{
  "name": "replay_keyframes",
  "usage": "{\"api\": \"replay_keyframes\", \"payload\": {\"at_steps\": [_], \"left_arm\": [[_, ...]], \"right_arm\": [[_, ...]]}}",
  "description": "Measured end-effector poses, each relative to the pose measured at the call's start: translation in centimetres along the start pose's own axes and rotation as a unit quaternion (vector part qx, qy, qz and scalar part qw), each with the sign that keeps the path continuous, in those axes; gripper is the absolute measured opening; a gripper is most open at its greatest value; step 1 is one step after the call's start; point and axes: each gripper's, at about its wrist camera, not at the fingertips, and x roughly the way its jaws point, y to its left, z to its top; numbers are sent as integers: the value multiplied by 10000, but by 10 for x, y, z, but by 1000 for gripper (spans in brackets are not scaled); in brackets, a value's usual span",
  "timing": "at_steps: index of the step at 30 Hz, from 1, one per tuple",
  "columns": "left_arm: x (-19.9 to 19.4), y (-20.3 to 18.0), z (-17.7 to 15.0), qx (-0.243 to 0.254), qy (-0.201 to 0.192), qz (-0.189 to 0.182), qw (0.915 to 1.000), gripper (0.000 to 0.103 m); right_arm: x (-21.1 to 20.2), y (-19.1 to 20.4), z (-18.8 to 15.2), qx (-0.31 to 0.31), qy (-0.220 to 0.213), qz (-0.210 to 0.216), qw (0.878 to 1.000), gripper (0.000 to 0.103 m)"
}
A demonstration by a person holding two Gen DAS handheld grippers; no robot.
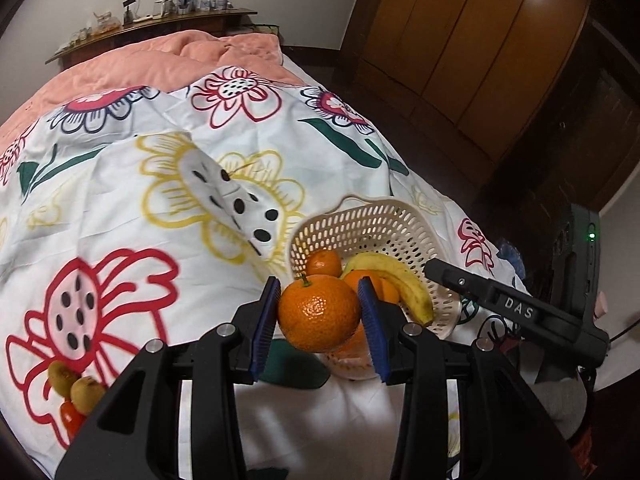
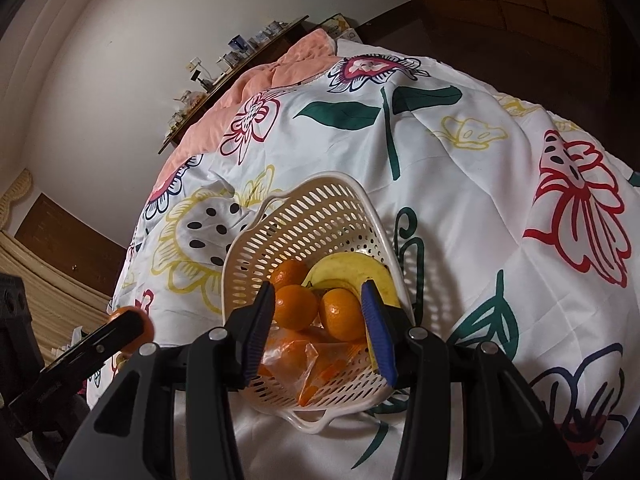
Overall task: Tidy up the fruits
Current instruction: 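Carry the tangerine into the basket and open the left tool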
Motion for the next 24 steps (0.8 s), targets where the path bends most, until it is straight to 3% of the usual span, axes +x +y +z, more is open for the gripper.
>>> {"api": "replay_keyframes", "payload": {"at_steps": [4, 6, 8, 13, 18, 24], "left_arm": [[7, -8, 3, 56, -45, -15, 10000, 42], [6, -9, 3, 63, -83, -94, 9999, 46], [3, -9, 3, 48, -156, -130, 9998, 57], [-7, 0, 3, -96, -242, -100, 9996, 57], [-15, 6, 0, -112, -324, 100, 9994, 57], [-23, 8, -6, -99, -361, 304, 9988, 66]], "right_arm": [[0, 1, -1, -7, 5, 27, 10000, 45], [0, 1, -1, -8, 0, 27, 10000, 45], [0, 2, -1, -7, -7, 25, 10000, 45], [-2, 4, -2, -26, -1, 32, 10000, 45], [0, 9, -4, -65, 35, 47, 10000, 45], [-1, 15, -7, -121, 59, 66, 9999, 45]]}}
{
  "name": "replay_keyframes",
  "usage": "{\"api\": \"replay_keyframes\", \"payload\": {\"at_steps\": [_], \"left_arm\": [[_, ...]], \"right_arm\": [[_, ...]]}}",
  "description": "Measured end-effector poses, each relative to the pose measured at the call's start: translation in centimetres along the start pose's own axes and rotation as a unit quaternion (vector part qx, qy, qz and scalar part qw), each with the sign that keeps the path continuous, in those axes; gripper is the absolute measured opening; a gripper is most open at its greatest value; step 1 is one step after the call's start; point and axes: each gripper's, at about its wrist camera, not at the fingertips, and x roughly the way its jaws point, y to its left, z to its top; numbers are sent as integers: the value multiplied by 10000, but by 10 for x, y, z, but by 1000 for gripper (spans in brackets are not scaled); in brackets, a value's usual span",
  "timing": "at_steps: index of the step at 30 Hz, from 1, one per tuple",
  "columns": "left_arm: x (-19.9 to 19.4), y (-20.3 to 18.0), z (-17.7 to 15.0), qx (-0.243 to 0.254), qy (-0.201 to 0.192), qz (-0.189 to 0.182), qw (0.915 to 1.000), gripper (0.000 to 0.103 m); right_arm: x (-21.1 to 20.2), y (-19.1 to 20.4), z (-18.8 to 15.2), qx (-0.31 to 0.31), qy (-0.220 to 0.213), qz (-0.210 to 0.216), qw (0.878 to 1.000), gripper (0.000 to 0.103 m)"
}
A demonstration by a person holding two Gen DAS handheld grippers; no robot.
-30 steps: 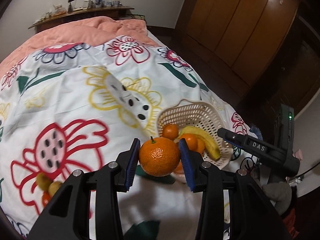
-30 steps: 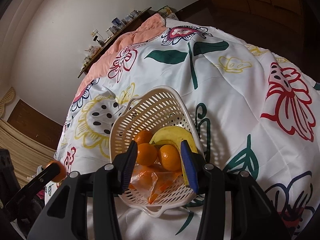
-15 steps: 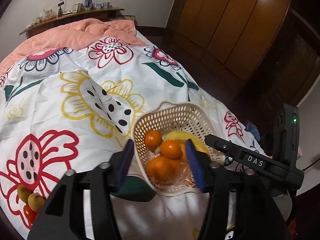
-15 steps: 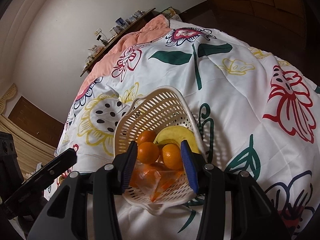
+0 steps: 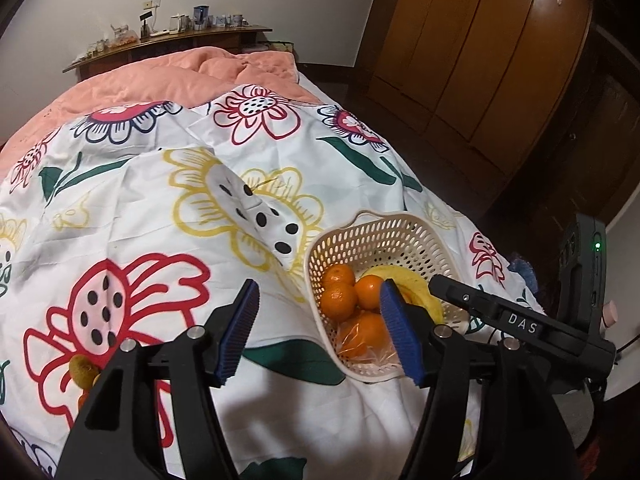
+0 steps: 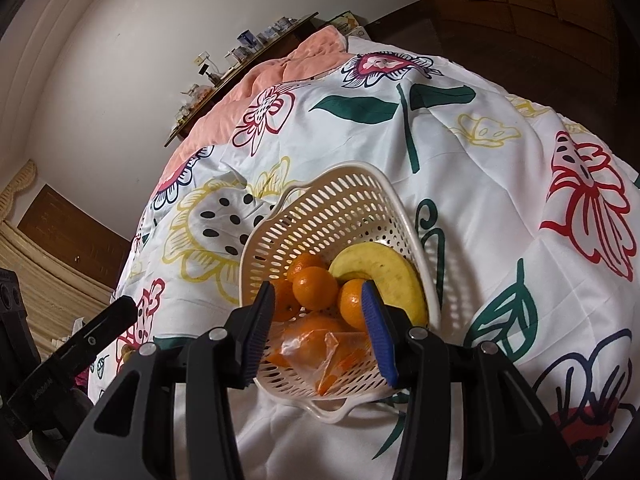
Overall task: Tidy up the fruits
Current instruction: 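Carry the tangerine into the basket and open the left tool, then move both tools back over the tomatoes and yellow-green fruits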
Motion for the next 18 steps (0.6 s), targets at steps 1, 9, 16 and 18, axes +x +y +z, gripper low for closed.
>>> {"api": "replay_keyframes", "payload": {"at_steps": [1, 9, 16, 18], "left_arm": [[-1, 1, -1, -17, -3, 5, 10000, 67], [-18, 14, -9, -86, -127, 262, 9995, 69], [-41, 43, -16, -301, -278, 525, 9978, 69], [-51, 56, -19, -417, -355, 610, 9966, 69]], "right_arm": [[0, 1, 0, -13, 3, 3, 10000, 45], [-2, 13, -4, -168, 18, 6, 9999, 46], [-5, 29, -10, -429, 7, 54, 9991, 46], [-5, 35, -11, -543, 24, 105, 9985, 50]]}}
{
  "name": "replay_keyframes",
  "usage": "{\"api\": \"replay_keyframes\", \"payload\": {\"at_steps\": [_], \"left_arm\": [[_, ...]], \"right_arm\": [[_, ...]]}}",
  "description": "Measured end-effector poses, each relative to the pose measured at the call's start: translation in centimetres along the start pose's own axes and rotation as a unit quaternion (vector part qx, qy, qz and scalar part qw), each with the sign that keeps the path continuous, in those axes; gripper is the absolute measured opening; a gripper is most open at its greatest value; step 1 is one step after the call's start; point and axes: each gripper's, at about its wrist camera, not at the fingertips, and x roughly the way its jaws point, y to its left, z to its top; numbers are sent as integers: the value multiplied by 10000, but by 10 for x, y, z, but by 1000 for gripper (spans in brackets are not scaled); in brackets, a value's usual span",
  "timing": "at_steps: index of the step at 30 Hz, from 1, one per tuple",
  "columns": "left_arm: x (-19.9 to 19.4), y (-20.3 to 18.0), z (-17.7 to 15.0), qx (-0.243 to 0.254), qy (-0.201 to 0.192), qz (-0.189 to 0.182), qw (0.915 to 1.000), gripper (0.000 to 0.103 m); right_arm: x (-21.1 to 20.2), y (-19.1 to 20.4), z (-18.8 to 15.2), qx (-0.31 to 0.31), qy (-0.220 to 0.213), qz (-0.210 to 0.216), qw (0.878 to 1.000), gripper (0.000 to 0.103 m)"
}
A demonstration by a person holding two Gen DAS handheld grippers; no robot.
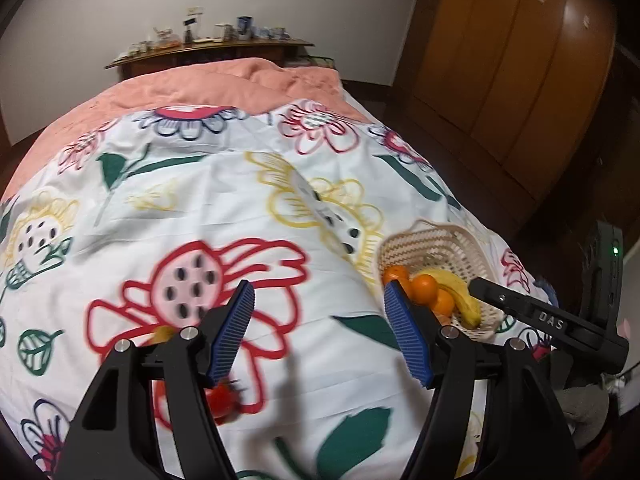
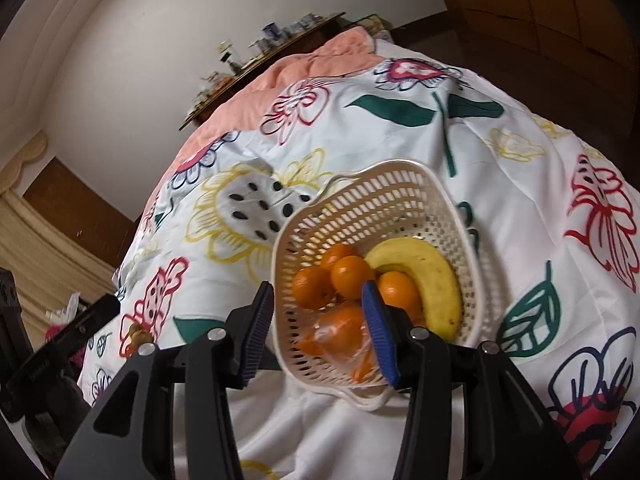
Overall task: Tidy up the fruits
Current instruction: 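Move both tools back over the tomatoes and yellow-green fruits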
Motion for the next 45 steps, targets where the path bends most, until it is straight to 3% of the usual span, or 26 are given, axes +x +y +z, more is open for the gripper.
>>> {"api": "replay_keyframes", "payload": {"at_steps": [11, 20, 26, 31, 45], "left_arm": [[-29, 64, -11, -581, -181, 377, 9974, 69], [-43, 104, -24, -948, -281, 628, 9931, 70], [-44, 120, -35, -1083, -265, 694, 9913, 70], [-48, 134, -41, -1219, -296, 760, 9892, 70], [-52, 156, -55, -1437, -329, 801, 9858, 70]], "right_arm": [[-2, 45, -10, -645, 17, 209, 9977, 52], [0, 114, -32, -1760, 212, 424, 9832, 52], [11, 157, -48, -2406, 530, 587, 9674, 52], [26, 193, -66, -2996, 962, 752, 9462, 57], [67, 245, -93, -4110, 1545, 223, 8982, 57]]}}
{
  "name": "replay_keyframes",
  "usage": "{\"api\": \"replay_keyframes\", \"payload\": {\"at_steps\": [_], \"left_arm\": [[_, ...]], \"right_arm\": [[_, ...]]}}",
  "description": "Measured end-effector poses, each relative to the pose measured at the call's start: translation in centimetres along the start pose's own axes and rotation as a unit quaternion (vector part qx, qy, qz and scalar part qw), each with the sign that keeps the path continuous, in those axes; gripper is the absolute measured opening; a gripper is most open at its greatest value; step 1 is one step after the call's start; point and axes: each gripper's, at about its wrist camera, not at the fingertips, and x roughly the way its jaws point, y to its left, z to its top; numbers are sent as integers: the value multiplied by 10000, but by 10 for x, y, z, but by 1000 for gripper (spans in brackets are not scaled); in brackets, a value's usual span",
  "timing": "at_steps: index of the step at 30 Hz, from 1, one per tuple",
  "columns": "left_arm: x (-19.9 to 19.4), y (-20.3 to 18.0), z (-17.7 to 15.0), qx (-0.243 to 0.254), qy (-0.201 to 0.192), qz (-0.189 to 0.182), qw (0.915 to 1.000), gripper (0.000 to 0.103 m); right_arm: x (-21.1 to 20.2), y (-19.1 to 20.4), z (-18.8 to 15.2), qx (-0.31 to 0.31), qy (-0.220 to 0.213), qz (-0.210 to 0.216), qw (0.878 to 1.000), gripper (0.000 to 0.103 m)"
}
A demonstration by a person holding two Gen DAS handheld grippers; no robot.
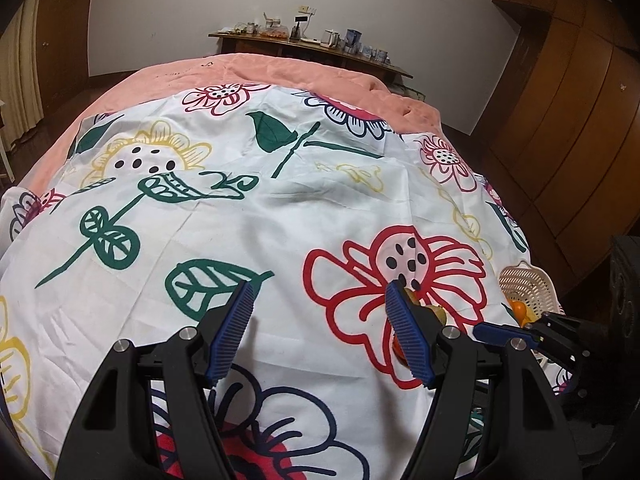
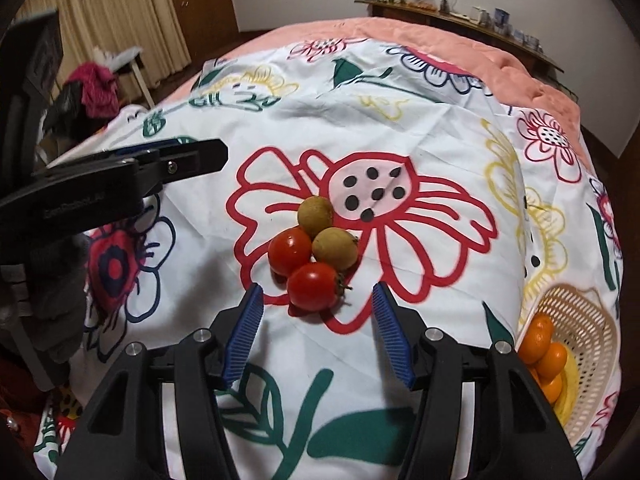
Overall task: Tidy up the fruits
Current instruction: 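Move both tools back over the tomatoes and yellow-green fruits, then grasp a red tomato with the right tool while the left tool reaches for yellow-green fruits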
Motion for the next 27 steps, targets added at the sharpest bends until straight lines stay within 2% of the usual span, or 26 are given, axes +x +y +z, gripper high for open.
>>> {"api": "replay_keyframes", "payload": {"at_steps": [6, 8, 14, 17, 27], "left_arm": [[0, 5, -1, -67, -12, 5, 10000, 70], [0, 6, -1, -77, -14, 1, 10000, 70], [0, 5, -2, -53, 7, -10, 10000, 70], [1, 3, -3, -16, 15, -20, 10000, 70], [8, -5, -10, 113, 124, -26, 9999, 70]], "right_arm": [[13, 5, 9, -74, 194, -75, 9998, 55], [16, 6, 10, -103, 250, -87, 9996, 48], [20, 10, 9, -212, 324, -175, 9991, 41], [18, 7, 8, -144, 296, -152, 9993, 37], [-6, -2, -6, 72, -1, -127, 9999, 37]]}}
